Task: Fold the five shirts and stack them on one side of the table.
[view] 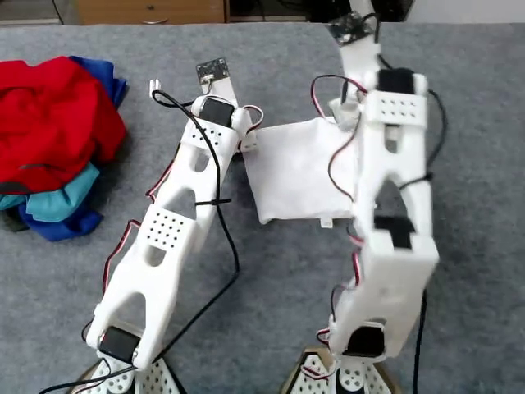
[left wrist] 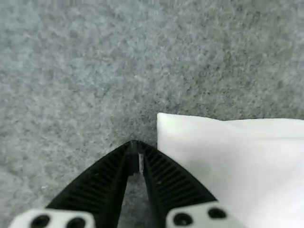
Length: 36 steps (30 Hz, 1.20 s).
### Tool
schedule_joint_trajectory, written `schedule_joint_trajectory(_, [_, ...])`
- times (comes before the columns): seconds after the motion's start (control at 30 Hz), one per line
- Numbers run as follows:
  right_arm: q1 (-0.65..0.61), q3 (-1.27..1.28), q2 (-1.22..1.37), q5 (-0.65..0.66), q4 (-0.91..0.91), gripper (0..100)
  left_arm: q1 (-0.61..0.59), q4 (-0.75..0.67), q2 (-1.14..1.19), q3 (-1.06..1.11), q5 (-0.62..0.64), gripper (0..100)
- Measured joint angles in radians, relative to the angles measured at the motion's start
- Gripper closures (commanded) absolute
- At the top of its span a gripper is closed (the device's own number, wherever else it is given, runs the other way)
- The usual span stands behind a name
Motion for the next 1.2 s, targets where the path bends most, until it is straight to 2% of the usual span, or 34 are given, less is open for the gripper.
schedule_joint_trajectory(0.2, [0.051,-0.330,0.407,-0.002,-0.009,99.5,0.000,0.009,0.011,-0.051,-0.017,98])
schedule_joint_trajectory(0.43, [0.061,-0.787,0.597,0.000,0.219,99.1,-0.002,0.009,0.011,-0.052,-0.064,98])
schedule_joint_trajectory(0.57, [0.054,-1.037,0.601,0.000,0.376,89.0,-0.002,0.009,0.011,-0.052,-0.066,98])
schedule_joint_trajectory(0.7, [0.054,-1.053,0.526,0.000,0.514,79.2,-0.002,0.009,0.011,-0.052,-0.074,98])
schedule_joint_trajectory(0.83, [0.080,-0.944,0.353,0.000,0.539,79.6,-0.002,0.009,0.011,-0.052,-0.075,98])
schedule_joint_trajectory(1.03, [0.100,-0.414,-0.041,0.000,0.537,79.6,-0.003,0.009,0.011,-0.052,-0.075,98])
schedule_joint_trajectory(1.1, [0.130,-0.215,-0.175,0.000,0.491,79.5,-0.011,0.018,0.011,-0.052,-0.077,98])
schedule_joint_trajectory(1.2, [0.183,0.075,-0.322,0.000,0.308,76.0,-0.023,0.021,0.011,-0.052,-0.077,98])
